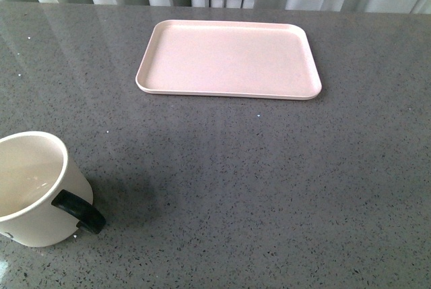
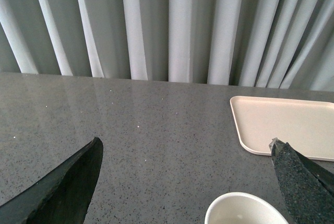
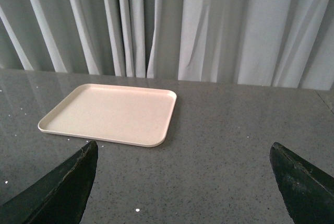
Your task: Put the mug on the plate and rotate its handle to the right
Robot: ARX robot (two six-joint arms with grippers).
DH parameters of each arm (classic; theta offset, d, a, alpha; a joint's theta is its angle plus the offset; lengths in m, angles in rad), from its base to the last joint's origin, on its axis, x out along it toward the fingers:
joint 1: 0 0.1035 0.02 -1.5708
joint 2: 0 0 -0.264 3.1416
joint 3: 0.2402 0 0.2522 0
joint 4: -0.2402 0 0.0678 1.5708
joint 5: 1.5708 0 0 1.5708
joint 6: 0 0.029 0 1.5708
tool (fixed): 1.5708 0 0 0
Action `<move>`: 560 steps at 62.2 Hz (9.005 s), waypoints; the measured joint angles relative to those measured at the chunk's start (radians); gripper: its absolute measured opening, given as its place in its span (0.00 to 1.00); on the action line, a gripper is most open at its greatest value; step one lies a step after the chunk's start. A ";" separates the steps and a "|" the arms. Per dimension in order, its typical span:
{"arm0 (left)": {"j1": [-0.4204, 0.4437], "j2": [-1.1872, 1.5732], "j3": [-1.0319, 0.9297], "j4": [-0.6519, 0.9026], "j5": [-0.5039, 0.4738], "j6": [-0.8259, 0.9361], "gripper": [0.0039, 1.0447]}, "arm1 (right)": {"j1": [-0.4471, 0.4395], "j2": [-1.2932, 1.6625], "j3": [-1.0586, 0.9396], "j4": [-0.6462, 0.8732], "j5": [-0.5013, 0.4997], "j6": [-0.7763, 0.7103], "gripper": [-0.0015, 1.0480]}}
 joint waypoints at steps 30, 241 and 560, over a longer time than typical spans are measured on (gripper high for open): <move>-0.015 0.044 0.042 -0.115 -0.038 -0.033 0.91 | 0.000 0.000 0.000 0.000 0.000 0.000 0.91; -0.019 1.584 0.705 -0.235 0.166 0.306 0.10 | 0.000 0.000 0.000 0.000 0.000 0.000 0.91; -0.082 1.029 0.164 0.861 -0.076 0.000 0.01 | 0.000 0.000 0.000 0.000 0.000 0.000 0.91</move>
